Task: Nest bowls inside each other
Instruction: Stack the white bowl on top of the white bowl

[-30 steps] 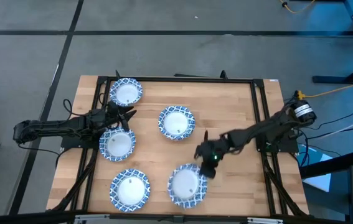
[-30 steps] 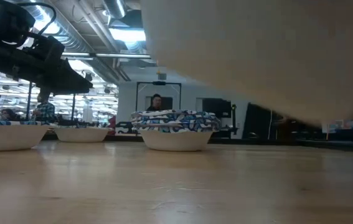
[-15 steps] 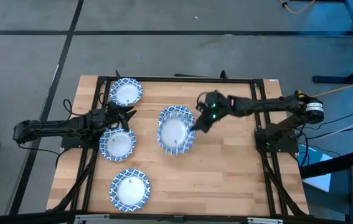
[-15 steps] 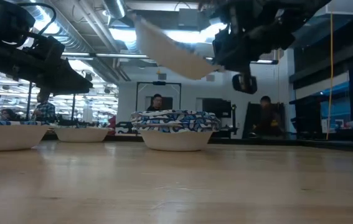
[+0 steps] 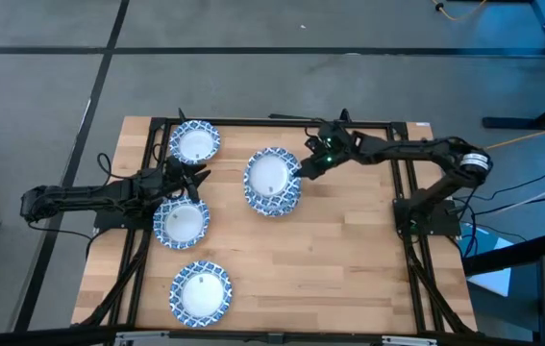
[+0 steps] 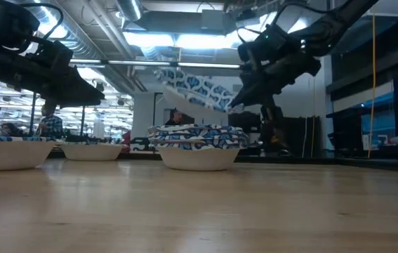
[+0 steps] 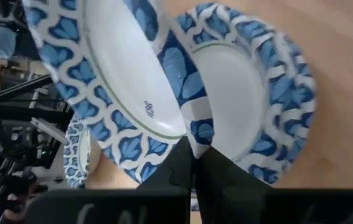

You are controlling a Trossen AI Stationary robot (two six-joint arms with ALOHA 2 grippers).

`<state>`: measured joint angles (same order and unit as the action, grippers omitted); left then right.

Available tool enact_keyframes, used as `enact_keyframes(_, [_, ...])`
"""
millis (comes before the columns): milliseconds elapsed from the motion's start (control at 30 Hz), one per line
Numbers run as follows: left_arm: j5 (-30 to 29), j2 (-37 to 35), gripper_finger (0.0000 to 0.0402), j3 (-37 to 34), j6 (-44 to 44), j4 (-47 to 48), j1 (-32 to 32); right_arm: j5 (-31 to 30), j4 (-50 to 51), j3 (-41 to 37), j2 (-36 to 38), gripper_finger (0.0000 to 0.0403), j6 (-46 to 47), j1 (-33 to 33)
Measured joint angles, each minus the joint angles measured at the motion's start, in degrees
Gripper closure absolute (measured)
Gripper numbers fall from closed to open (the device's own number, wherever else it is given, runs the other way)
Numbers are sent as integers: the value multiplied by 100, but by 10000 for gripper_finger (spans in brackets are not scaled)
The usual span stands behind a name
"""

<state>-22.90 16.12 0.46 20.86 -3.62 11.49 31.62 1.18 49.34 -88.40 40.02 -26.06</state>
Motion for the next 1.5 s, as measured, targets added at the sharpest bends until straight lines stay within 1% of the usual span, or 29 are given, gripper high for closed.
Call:
enact_keyframes(267, [-21,0,269,1,0,-2,-2,446,162,367,-619,394,5,6])
enact_keyframes(333, [-42,0,269,0,0,-2,0,463,397,502,-729,394,-47,6])
enact_keyframes(467, [-44,0,269,1,5,-4,-1,462,1318,847,-904,394,-462,8])
enact_keyframes(567, [-48,0,269,-2,7,-2,-2,449,1778,1059,-969,394,-772,8])
enact_keyframes(700, [-57,0,269,1,13,-4,-2,297,1798,1243,-973,393,-959,8])
enact_keyframes(800, [-59,-2,269,1,137,-4,-2,332,1789,1351,-973,390,-1159,8])
enact_keyframes(933, [-59,0,269,1,161,-4,0,390,1811,1397,-973,376,-1200,8])
enact_keyframes(1133, [-59,-1,269,0,162,-4,0,381,2170,1399,-973,345,-1341,8])
enact_keyframes(1333, [-59,0,269,0,157,-4,-1,126,2208,1399,-973,300,-1376,7])
enact_keyframes(1400, [-61,0,269,-1,156,-4,0,9,2162,1407,-973,289,-1571,-45])
enact_keyframes(1500, [-61,0,269,-1,155,-4,0,-359,2143,1549,-973,280,-1843,-172])
